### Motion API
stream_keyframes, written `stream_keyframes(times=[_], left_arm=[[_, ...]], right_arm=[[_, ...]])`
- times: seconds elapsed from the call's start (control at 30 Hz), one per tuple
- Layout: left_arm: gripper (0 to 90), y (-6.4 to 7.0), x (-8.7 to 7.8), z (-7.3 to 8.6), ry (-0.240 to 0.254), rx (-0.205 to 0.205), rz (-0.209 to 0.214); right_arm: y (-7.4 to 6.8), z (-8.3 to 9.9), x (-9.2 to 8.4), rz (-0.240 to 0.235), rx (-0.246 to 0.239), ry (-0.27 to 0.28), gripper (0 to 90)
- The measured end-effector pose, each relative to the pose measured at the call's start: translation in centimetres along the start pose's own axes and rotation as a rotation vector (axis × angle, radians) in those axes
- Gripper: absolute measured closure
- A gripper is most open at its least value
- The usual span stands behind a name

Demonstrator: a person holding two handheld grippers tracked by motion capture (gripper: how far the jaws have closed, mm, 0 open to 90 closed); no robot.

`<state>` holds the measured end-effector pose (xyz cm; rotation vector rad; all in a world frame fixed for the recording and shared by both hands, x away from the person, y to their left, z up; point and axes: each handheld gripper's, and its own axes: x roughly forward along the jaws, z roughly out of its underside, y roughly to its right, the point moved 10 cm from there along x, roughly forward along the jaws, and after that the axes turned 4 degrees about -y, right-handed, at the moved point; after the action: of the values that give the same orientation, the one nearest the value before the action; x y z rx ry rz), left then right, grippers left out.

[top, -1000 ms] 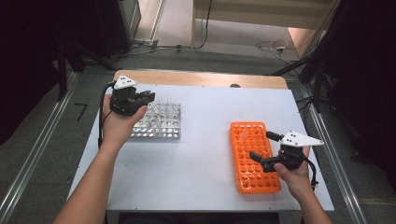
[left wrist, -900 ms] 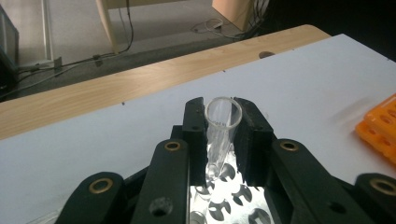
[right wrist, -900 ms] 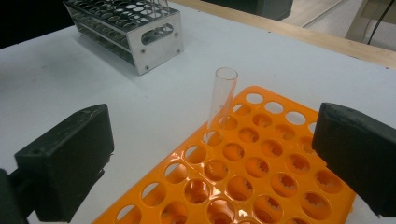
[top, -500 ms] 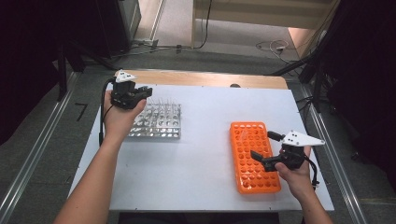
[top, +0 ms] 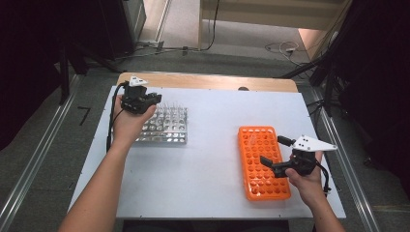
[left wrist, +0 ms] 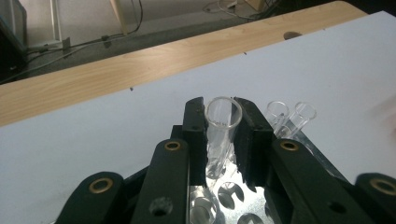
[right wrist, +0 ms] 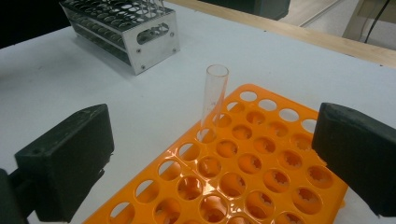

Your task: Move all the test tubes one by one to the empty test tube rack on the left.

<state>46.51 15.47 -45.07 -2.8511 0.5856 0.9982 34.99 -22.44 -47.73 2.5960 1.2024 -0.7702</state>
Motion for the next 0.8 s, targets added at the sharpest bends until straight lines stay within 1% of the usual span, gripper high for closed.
stream_keyframes(times=[0.4, 0.43, 0.53, 0.57, 0.73, 0.8], left_arm=[[76.0, 0.4, 1.3, 0.7, -0.047, 0.030, -0.013], [76.1, 0.4, 1.4, 0.7, -0.046, 0.024, -0.014], [76.1, 0.4, 1.6, 0.7, -0.049, 0.026, -0.023], [76.0, 0.4, 1.6, 0.8, -0.055, 0.033, -0.025], [76.0, 0.3, 2.1, 1.3, -0.078, 0.036, -0.025], [76.0, 0.3, 2.3, 1.4, -0.080, 0.033, -0.027]], right_arm=[[0.1, 0.0, 0.0, 0.003, 0.000, 0.001, 0.0], [0.1, 0.0, -0.1, 0.003, 0.000, 0.001, 0.0], [0.1, 0.0, -0.1, 0.004, 0.001, 0.001, 0.0], [0.1, 0.0, -0.1, 0.004, 0.001, 0.001, 0.0], [0.1, 0.0, -0.1, 0.006, 0.000, 0.001, 0.0], [0.1, 0.0, -0.1, 0.007, -0.001, 0.000, 0.0]])
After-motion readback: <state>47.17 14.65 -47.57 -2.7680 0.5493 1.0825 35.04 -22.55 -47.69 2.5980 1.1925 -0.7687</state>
